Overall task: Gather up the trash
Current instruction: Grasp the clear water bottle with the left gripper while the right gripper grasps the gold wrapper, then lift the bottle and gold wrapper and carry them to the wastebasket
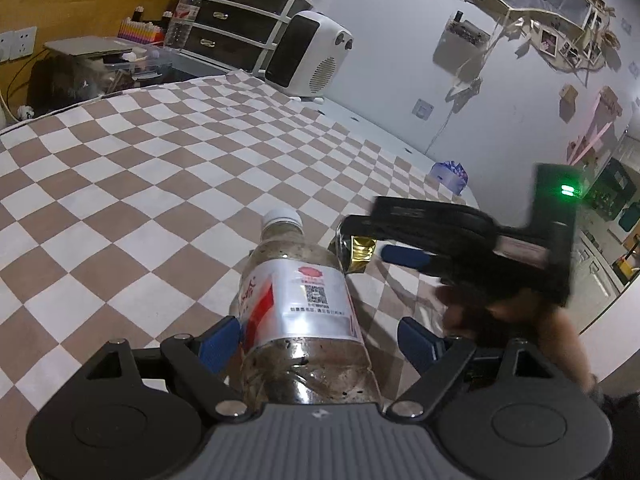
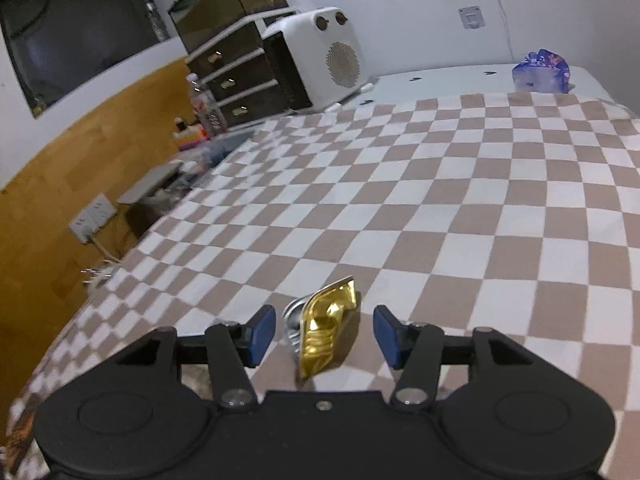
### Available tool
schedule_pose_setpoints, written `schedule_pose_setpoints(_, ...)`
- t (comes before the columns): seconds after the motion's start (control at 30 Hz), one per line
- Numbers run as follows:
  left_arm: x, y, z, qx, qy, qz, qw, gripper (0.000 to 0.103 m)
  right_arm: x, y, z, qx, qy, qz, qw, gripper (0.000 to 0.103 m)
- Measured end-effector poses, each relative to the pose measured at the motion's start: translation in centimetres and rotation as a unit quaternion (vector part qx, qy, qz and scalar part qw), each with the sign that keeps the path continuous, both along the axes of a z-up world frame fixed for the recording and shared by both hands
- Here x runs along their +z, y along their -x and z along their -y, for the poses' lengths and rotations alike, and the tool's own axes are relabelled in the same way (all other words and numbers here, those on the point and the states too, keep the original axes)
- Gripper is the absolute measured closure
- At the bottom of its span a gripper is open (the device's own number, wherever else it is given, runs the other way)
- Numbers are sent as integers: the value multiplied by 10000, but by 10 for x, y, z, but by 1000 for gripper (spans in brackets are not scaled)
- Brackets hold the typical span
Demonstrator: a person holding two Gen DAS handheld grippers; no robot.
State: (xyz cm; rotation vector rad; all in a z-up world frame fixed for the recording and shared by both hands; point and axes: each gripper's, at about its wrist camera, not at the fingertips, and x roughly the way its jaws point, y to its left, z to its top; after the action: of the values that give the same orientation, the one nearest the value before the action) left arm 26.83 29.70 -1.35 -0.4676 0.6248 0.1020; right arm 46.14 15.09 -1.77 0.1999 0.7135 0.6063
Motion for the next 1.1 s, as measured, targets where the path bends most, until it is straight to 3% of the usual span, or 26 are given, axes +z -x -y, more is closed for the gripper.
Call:
schedule_pose_setpoints(0.07, 0, 0, 1, -24, -13, 5, 10000, 17, -7, -5, -9, 34, 2, -74, 10000, 48)
schedule_pose_setpoints(0.17, -1, -2, 0, -20, -30, -46, 10000, 17, -16, -6, -18, 52, -21, -28, 10000, 64)
schedule_pose_setpoints(0.4, -7, -6, -1, -10, -82, -230, 9997, 22, -23, 13, 3, -19, -214, 7, 9998, 67)
schedule_pose_setpoints(0.47, -7, -6, -1, 4, -124, -243, 9996, 24, -24, 20, 14, -70, -254, -27, 9997, 75)
schedule_pose_setpoints(0.6, -6, 0, 0, 66, -250, -218, 9994, 28, -27, 37, 40, -181, -439, -162, 9987, 74)
schedule_pose_setpoints(0.9, -7, 22, 3, 1, -198, -144, 9997, 29, -32, 88, 73, -283, -390, 36, 9988, 74)
schedule_pose_setpoints(1.1, -6, 21, 19, -137, -529, -444, 9975, 29, -32, 116, 76, -309, -182, 201, 9992, 74)
